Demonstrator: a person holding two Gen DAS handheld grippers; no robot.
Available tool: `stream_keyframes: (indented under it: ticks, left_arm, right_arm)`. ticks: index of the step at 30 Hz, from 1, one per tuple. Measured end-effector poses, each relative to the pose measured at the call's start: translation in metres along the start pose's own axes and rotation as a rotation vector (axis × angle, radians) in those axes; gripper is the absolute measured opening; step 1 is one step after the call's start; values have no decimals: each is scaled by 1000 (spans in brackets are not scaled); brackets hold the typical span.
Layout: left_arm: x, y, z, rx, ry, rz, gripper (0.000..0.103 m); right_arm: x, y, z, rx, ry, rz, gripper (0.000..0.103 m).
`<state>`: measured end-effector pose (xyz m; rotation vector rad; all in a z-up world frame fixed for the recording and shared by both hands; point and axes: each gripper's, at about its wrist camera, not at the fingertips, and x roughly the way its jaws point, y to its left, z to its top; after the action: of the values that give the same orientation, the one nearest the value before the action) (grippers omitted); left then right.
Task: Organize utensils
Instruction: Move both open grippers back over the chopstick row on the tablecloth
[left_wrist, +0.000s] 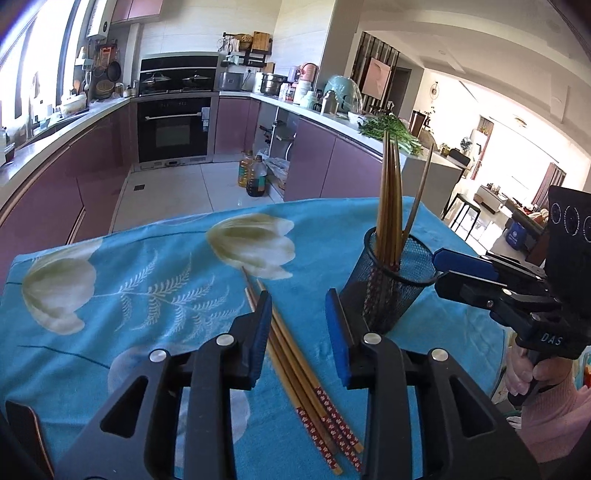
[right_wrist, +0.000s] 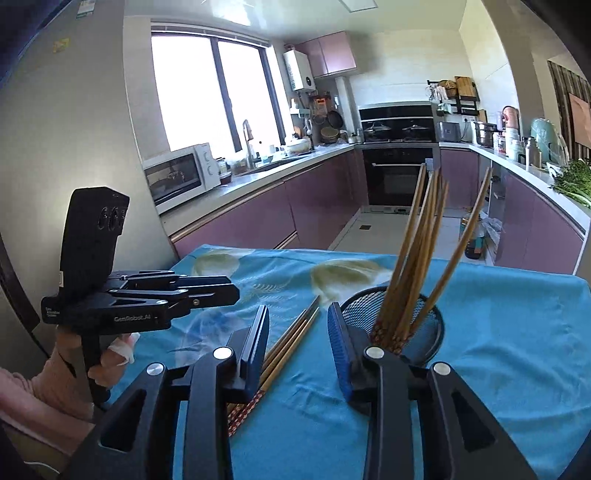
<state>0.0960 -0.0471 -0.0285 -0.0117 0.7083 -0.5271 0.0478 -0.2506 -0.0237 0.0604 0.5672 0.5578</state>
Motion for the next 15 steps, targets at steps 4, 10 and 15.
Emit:
stream_keyframes:
  ticks: [4, 10, 15]
  left_arm:
    - [7, 9, -20, -27, 43, 29, 34]
    - [23, 17, -49, -58, 116, 62, 35]
    - [33, 19, -66, -74, 158, 69, 35]
  right_arm:
    - [29, 7, -18, 31, 102, 34, 32]
    - [67, 12, -44, 73, 222, 48, 32]
    - [81, 17, -54, 73, 270, 37, 32]
